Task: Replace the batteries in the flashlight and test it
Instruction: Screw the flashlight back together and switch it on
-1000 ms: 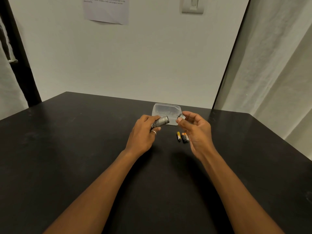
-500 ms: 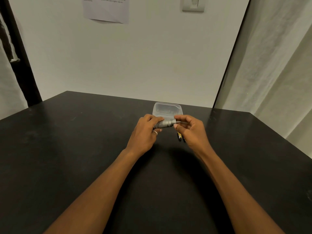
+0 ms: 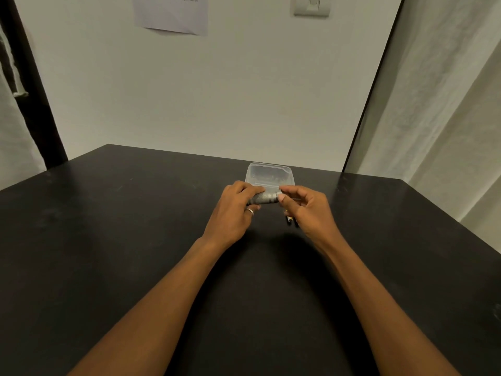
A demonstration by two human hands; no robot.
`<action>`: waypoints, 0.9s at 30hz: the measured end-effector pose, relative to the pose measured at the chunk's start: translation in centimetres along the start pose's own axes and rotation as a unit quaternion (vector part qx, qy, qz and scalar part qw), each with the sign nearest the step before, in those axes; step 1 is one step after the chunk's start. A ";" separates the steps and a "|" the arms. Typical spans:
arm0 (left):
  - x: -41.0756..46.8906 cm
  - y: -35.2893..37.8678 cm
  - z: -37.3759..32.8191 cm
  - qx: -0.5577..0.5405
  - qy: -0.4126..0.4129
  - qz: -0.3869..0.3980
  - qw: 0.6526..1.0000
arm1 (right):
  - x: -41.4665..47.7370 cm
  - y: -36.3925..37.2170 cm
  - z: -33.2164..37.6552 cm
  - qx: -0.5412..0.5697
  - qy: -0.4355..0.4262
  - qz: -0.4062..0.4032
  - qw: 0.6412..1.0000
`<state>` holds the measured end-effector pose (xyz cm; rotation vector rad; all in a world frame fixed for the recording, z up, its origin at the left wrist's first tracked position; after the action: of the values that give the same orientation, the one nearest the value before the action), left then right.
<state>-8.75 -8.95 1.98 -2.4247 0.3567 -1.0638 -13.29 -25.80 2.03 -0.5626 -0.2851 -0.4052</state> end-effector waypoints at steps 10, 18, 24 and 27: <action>0.1 0.0 0.1 -0.002 0.007 -0.010 1.000 | 0.0 -0.1 0.3 0.021 0.001 0.011 1.000; 0.0 0.0 -0.2 0.002 0.020 -0.006 1.000 | 0.0 -0.3 0.1 0.035 0.007 0.005 0.999; 0.0 0.2 -0.5 0.002 0.034 0.003 0.999 | 0.1 -0.4 -0.7 0.000 0.030 -0.020 0.999; 0.1 0.2 -0.7 0.004 0.042 0.005 0.999 | 0.1 -0.7 -0.9 -0.049 0.045 -0.046 0.997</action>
<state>-9.22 -9.36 2.35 -2.3736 0.3918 -1.1633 -13.36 -26.84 1.64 -0.6267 -0.2057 -0.5343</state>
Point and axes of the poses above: each hand's wrist, its own x-axis towards the middle knuckle, its own y-axis out of the palm, z = x × y, the point moved 9 cm from there along x, towards the middle knuckle, and after that the axes turned 13 degrees about -x, right-handed, at the moved point
